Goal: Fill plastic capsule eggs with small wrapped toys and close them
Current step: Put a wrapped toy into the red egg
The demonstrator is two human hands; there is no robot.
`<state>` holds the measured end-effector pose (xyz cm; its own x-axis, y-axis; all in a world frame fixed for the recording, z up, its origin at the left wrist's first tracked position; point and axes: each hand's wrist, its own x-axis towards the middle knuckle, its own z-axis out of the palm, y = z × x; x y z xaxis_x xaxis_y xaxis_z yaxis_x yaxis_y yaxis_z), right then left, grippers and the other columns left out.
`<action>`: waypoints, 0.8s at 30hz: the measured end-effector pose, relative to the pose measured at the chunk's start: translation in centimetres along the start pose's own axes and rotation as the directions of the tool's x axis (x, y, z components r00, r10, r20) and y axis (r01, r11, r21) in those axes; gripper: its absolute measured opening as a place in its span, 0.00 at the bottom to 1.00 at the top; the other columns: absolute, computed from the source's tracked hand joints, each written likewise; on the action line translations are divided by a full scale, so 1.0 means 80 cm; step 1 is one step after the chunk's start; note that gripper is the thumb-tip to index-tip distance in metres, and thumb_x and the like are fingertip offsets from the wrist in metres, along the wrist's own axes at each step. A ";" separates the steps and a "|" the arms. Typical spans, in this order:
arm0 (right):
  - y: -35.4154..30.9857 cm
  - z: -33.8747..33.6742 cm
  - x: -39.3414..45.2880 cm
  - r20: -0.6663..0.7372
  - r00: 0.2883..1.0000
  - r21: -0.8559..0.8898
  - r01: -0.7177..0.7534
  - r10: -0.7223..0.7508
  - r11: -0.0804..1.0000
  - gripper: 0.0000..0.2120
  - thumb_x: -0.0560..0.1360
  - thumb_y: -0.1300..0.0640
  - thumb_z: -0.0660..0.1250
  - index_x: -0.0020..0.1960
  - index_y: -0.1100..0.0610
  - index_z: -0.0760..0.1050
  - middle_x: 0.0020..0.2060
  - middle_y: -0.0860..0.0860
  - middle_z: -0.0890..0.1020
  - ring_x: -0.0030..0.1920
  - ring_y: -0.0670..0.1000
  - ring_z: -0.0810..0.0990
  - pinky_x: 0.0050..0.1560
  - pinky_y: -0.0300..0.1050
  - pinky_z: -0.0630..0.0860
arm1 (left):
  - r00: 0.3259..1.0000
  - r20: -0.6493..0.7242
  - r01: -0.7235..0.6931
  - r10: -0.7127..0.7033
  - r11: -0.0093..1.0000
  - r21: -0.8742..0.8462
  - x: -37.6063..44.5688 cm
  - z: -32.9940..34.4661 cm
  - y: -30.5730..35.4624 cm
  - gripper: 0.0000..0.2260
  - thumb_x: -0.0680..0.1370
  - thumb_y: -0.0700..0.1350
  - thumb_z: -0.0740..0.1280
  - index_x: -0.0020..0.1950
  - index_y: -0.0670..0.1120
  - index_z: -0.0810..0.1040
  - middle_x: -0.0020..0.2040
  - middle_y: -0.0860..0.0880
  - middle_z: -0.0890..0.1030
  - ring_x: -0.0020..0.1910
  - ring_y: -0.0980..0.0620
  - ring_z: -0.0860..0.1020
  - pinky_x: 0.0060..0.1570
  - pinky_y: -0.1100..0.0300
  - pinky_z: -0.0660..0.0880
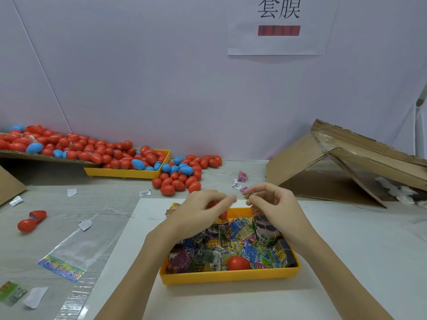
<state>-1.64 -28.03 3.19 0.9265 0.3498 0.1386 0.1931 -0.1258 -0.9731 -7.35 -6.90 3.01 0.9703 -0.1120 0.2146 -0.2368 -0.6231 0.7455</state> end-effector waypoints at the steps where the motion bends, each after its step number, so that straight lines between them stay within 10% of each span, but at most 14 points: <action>1: -0.001 0.000 -0.001 0.007 1.000 0.012 0.008 -0.008 1.000 0.08 0.81 0.60 0.70 0.53 0.50 0.86 0.41 0.51 0.87 0.37 0.45 0.81 0.33 0.40 0.78 | 1.000 0.006 0.026 -0.026 0.996 -0.081 0.000 -0.001 0.002 0.13 0.84 0.55 0.65 0.64 0.53 0.83 0.45 0.54 0.81 0.39 0.59 0.79 0.40 0.64 0.75; 6: -0.009 -0.002 -0.004 0.007 0.994 -0.001 0.112 -0.112 0.994 0.13 0.78 0.53 0.73 0.62 0.47 0.83 0.43 0.50 0.88 0.42 0.45 0.85 0.40 0.38 0.81 | 0.999 -0.028 -0.051 0.044 0.947 -0.318 -0.001 -0.003 0.014 0.20 0.83 0.39 0.69 0.73 0.50 0.73 0.53 0.47 0.85 0.47 0.50 0.85 0.50 0.59 0.82; 24: -0.016 0.004 -0.007 -0.076 0.974 0.032 0.216 -0.213 0.976 0.14 0.72 0.46 0.74 0.55 0.51 0.83 0.39 0.47 0.88 0.40 0.45 0.86 0.42 0.33 0.80 | 0.993 -0.111 -0.092 0.047 0.888 -0.450 -0.001 0.002 0.029 0.15 0.75 0.48 0.77 0.61 0.51 0.83 0.52 0.52 0.87 0.53 0.54 0.86 0.53 0.64 0.80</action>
<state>-2.50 -27.75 4.29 0.8858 0.2974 0.3563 0.3782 -0.0176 -0.9256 -7.98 -8.45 4.59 0.9465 -0.0548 0.3181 -0.3226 -0.1944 0.9264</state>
